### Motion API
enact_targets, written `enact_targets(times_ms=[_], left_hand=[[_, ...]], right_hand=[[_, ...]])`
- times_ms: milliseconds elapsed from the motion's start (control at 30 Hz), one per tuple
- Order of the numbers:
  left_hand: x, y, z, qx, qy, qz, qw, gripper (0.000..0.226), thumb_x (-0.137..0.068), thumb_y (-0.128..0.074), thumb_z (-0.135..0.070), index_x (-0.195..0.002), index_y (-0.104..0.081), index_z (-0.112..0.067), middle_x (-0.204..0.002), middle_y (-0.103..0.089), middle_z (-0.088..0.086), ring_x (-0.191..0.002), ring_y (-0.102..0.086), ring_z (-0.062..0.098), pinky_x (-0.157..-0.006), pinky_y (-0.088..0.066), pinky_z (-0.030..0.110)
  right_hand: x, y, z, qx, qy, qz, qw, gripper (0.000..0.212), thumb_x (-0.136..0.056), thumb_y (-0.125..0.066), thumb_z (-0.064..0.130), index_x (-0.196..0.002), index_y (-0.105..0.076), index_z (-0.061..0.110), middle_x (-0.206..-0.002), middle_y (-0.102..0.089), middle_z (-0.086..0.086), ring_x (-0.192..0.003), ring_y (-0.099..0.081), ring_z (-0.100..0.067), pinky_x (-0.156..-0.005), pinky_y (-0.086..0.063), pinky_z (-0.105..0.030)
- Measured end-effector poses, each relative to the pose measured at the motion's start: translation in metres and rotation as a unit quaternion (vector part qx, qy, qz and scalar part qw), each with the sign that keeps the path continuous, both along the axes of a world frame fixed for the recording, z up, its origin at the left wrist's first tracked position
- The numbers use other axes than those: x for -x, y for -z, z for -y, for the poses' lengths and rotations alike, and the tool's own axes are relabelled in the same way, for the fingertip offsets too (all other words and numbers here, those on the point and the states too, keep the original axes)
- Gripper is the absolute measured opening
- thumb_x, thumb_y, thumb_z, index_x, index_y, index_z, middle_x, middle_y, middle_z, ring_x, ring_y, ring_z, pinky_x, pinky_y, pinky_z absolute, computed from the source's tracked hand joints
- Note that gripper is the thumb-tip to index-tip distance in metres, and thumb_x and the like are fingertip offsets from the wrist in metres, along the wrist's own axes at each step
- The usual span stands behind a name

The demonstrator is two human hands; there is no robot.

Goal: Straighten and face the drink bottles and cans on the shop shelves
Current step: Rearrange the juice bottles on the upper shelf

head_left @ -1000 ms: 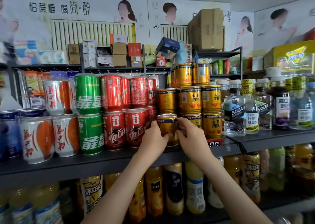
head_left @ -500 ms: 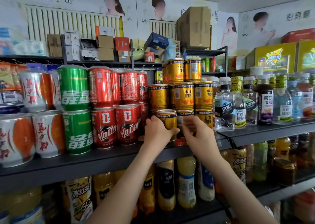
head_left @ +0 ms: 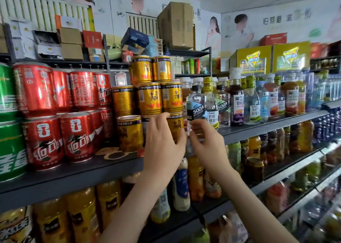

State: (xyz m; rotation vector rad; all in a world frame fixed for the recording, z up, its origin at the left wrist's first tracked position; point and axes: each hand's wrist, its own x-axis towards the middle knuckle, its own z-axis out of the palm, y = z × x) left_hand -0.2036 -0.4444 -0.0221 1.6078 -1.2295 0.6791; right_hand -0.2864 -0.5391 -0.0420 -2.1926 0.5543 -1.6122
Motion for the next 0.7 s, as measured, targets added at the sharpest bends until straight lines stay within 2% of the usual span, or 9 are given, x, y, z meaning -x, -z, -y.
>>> enact_targets(times_ms=[33,167,267,433,500,600,700], left_hand=[[0.008,0.002,0.009,-0.005,0.009,-0.002,1.0,0.047,-0.09,-0.06,-0.033,-0.13,-0.042,-0.015,-0.13,-0.045,0.0,-0.121,-0.044,0.015,-0.095,-0.036,0.019],[0.046,0.01,0.054,-0.02,0.027,-0.014,0.999,0.044,-0.091,-0.059,-0.034,-0.128,-0.043,-0.017,-0.125,-0.048,-0.003,-0.117,-0.047,0.011,-0.087,-0.032,0.011],[0.082,0.015,0.099,-0.027,0.016,-0.042,0.999,0.041,-0.091,-0.058,-0.034,-0.126,-0.043,-0.017,-0.122,-0.048,-0.003,-0.113,-0.048,0.013,-0.083,-0.034,0.014],[0.136,0.018,0.186,-0.09,0.05,-0.087,0.991,0.06,-0.09,-0.061,-0.037,-0.14,-0.032,-0.021,-0.135,-0.042,-0.006,-0.123,-0.043,0.011,-0.094,-0.035,0.019],[0.149,0.016,0.213,-0.117,0.077,-0.112,0.984,0.065,-0.089,-0.063,-0.037,-0.142,-0.029,-0.022,-0.135,-0.042,-0.008,-0.117,-0.044,0.005,-0.093,-0.034,0.018],[0.159,0.015,0.247,-0.12,0.078,-0.14,0.98,0.061,-0.088,-0.065,-0.032,-0.139,-0.035,-0.019,-0.133,-0.049,-0.005,-0.112,-0.05,0.007,-0.093,-0.039,0.02],[0.164,0.014,0.274,-0.107,0.064,-0.134,0.983,0.054,-0.089,-0.064,-0.032,-0.135,-0.04,-0.017,-0.127,-0.053,-0.003,-0.111,-0.054,0.011,-0.097,-0.045,0.03]], right_hand=[[0.01,0.0,0.01,-0.004,0.002,0.001,1.0,0.02,-0.093,-0.056,0.014,-0.111,-0.053,0.023,-0.102,-0.057,0.013,-0.087,-0.054,0.007,-0.074,-0.041,-0.003],[0.052,0.003,0.057,-0.02,0.008,-0.001,1.0,0.025,-0.093,-0.057,0.015,-0.118,-0.055,0.018,-0.103,-0.057,0.011,-0.092,-0.055,-0.002,-0.081,-0.043,-0.014],[0.09,0.014,0.102,-0.024,0.014,-0.013,1.0,0.025,-0.093,-0.057,0.018,-0.119,-0.054,0.018,-0.104,-0.057,0.011,-0.093,-0.054,-0.003,-0.078,-0.041,-0.009],[0.152,0.03,0.197,-0.07,0.033,-0.026,0.997,0.033,-0.093,-0.056,0.017,-0.125,-0.05,0.015,-0.116,-0.056,0.003,-0.106,-0.055,-0.014,-0.089,-0.047,-0.028],[0.168,0.032,0.232,-0.088,0.05,-0.027,0.994,0.037,-0.092,-0.057,0.017,-0.128,-0.047,0.012,-0.118,-0.054,-0.002,-0.111,-0.052,-0.018,-0.089,-0.043,-0.026],[0.182,0.035,0.268,-0.104,0.053,-0.037,0.992,0.044,-0.091,-0.059,0.017,-0.131,-0.043,0.009,-0.12,-0.049,-0.004,-0.117,-0.046,-0.019,-0.084,-0.03,-0.016],[0.185,0.034,0.291,-0.102,0.043,-0.039,0.993,0.047,-0.09,-0.062,0.018,-0.131,-0.041,0.008,-0.119,-0.048,-0.003,-0.118,-0.044,-0.018,-0.082,-0.027,-0.013]])
